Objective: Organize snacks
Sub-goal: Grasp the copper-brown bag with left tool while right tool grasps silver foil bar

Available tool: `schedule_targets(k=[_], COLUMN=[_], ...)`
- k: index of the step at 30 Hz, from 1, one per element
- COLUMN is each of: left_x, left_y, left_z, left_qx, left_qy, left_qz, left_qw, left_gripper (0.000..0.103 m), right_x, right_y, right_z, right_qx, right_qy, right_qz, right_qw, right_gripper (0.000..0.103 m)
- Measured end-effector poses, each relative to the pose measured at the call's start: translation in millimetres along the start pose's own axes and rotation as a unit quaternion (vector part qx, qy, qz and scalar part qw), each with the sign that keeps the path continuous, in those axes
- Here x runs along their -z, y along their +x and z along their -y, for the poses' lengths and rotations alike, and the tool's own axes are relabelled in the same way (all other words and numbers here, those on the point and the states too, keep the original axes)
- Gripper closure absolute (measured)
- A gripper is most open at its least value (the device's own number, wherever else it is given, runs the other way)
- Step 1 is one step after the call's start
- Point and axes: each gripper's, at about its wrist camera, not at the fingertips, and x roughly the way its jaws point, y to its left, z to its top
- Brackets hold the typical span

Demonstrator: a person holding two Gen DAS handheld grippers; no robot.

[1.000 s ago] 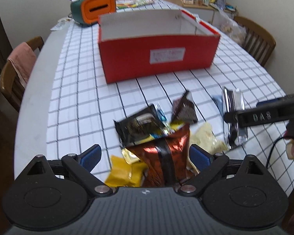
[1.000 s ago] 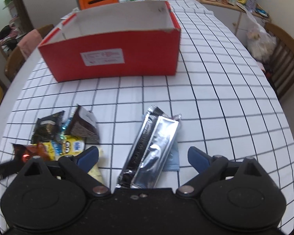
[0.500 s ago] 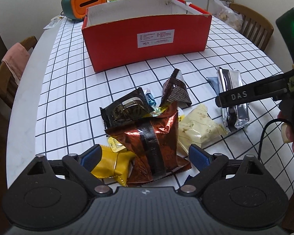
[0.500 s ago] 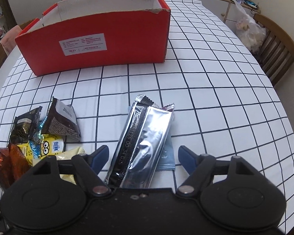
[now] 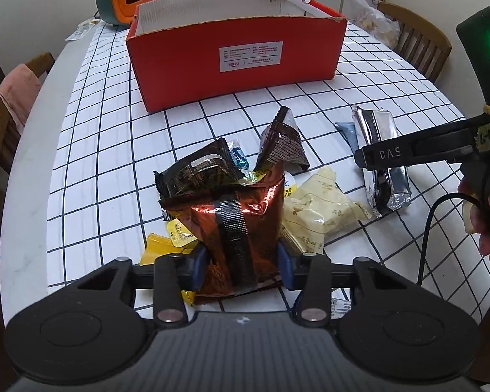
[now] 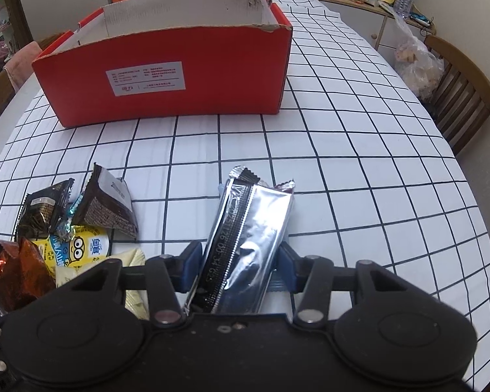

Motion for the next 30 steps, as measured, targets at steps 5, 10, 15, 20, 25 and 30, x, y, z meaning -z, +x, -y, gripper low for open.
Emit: schedule_targets(k=[5, 10, 15, 20, 25, 30], left_x=[1, 0, -1, -4, -11, -22], left_y=[-1, -3, -6, -15, -29, -42], left_z=[0, -3, -8, -12, -18, -23], left_qx=[0.004, 0.010, 0.017, 0.021, 0.022, 0.024], left_qy=[0.000, -0.005, -0.014, -0.016, -0.017, -0.017], left_qz=[0.002, 0.003, 0.003, 0.011, 0.023, 0.038], left_qw=[1.0000, 0.9999, 0.9998, 0.9996, 0.9994, 0.9989], left_gripper=[0.066, 0.067, 0.067, 0.068, 0.067, 0.067], right_x=[1, 1, 0, -1, -5, -14], right_y=[-4, -11, -23, -40, -59, -77], right_z=[0, 3, 5, 6, 4, 0], right_qx=[-0.004, -0.013, -0.021, -0.035, -0.047, -0.057], right_qy=[-0.003, 0.001, 0.005, 0.004, 0.000, -0.007], right_qz=[0.008, 0.013, 0.018, 0.022, 0.035, 0.049], right_qw=[1.000, 1.000, 1.000, 0.999, 0.998, 0.997], right_gripper=[0.061, 0.061, 0.061, 0.061, 0.061, 0.061])
